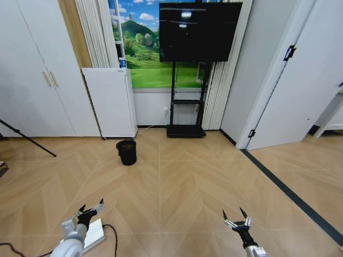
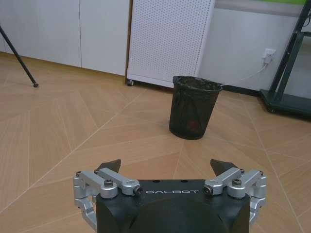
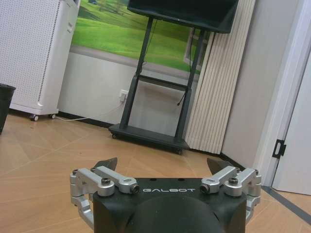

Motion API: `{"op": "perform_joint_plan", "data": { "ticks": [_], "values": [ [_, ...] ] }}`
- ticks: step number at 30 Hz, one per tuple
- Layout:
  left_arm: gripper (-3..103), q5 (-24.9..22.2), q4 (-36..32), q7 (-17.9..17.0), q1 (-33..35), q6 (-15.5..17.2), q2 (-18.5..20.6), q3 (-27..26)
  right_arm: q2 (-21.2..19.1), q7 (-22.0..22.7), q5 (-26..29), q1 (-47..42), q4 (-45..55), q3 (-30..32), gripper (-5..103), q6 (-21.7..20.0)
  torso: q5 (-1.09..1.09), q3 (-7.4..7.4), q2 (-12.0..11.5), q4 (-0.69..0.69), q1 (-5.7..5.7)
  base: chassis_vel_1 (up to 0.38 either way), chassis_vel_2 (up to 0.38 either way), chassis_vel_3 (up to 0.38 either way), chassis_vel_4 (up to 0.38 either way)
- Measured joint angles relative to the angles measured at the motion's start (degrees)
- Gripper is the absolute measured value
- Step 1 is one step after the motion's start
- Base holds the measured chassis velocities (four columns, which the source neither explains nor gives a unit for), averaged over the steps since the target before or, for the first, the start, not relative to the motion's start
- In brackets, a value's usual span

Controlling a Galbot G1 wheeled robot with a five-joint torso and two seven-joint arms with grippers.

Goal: Pick up the trash bin and place the garbage on the floor into it.

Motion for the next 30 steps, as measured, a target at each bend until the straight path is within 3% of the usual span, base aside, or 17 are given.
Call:
{"op": "perform_joint_plan", "data": {
  "ticks": [11, 18, 21, 27, 30],
  "values": [
    [100, -0.46, -1.07, -0.37, -2.54, -0.82, 2.92, -0.24, -3.51, 0.92, 6.05, 6.02, 3.69, -3.75, 100, -0.16, 0.00, 0.00, 0.00, 0.02, 0.00, 0.000, 0.000, 0.000, 0.000],
    [100, -3.21, -2.16, -0.73, -9.07, -0.86, 9.08, 0.83, -7.88, 0.06, 9.54, 13.32, 4.45, -7.55, 100, -0.20, 0.00, 0.00, 0.00, 0.00, 0.00, 0.000, 0.000, 0.000, 0.000],
    [100, -5.44, -1.89, 0.65, -13.55, -0.89, 12.72, 2.32, -10.46, -3.57, 13.84, 17.02, 4.53, -9.52, 100, -0.21, 0.00, 0.01, -0.01, -0.02, 0.00, 0.000, 0.000, 0.000, 0.000],
    [100, -7.69, -2.34, 0.84, -17.20, -0.43, 14.57, 4.07, -11.94, -5.30, 18.09, 20.25, 4.77, -11.37, 100, -0.49, 0.00, 0.00, 0.00, 0.00, 0.00, 0.000, 0.000, 0.000, 0.000],
    [100, -9.26, -2.73, -0.69, -21.49, 0.49, 15.27, 7.12, -12.51, -3.69, 18.50, 21.64, 6.17, -11.29, 100, -3.70, -0.01, 0.00, 0.00, -0.01, 0.00, 0.000, 0.000, 0.000, 0.000]
  ]
}}
